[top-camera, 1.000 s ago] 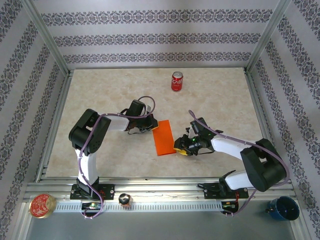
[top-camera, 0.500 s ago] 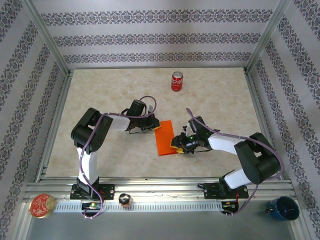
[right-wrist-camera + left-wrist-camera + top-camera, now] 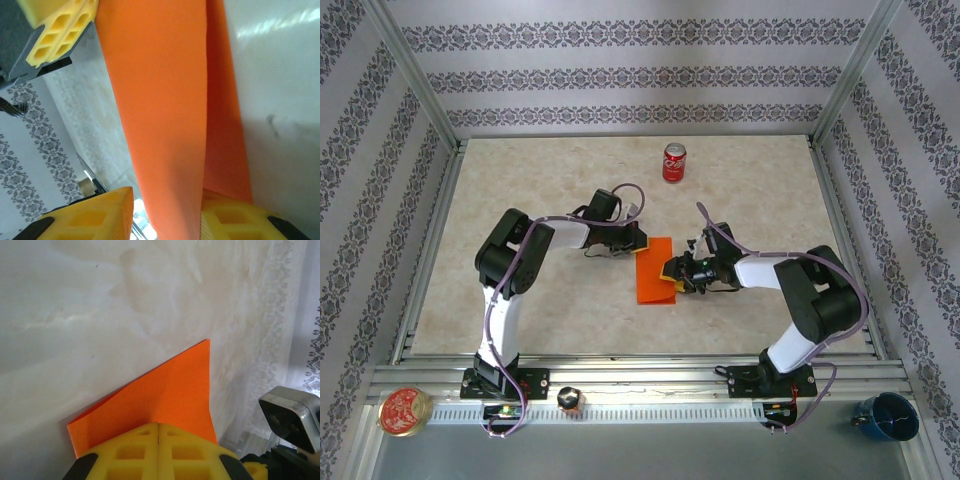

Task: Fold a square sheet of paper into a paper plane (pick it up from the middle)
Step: Fold the triangle a second time at the center of the table.

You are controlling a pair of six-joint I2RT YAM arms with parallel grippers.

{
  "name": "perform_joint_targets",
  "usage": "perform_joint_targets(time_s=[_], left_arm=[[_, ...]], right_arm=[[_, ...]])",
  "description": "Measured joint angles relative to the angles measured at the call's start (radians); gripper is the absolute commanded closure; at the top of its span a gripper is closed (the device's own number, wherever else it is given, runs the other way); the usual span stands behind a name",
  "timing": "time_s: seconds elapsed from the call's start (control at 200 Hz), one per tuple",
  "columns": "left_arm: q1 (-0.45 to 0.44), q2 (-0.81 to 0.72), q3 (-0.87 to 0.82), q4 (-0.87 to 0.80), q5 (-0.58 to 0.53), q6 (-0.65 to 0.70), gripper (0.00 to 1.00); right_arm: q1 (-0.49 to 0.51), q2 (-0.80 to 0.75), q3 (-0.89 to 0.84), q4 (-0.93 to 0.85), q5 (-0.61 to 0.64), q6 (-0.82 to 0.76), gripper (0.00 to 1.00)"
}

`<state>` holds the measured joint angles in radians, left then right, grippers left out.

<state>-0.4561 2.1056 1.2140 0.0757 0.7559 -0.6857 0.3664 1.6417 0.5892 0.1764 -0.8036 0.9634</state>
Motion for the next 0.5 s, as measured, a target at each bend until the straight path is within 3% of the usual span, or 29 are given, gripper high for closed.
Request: perform_joint_targets(time_s=[0.14, 0.285, 0.5], left_arm=[[-0.003, 0.02, 0.076, -0.1, -0.004, 0.079, 0.94], [-0.015, 0.004, 0.123, -0.163, -0.031, 0.14, 0.74], [-0.054, -0.201, 0.068, -0.183, -0.109, 0.208, 0.6]], right_arm=[[-0.027, 0.051, 0.013, 0.031, -0.033, -0.003, 0.78], [-0.038, 0.073, 0.019, 0.055, -0.054, -0.004, 0.86], [-0.038, 0.074, 0.019, 0.084, -0.071, 0.0, 0.82]])
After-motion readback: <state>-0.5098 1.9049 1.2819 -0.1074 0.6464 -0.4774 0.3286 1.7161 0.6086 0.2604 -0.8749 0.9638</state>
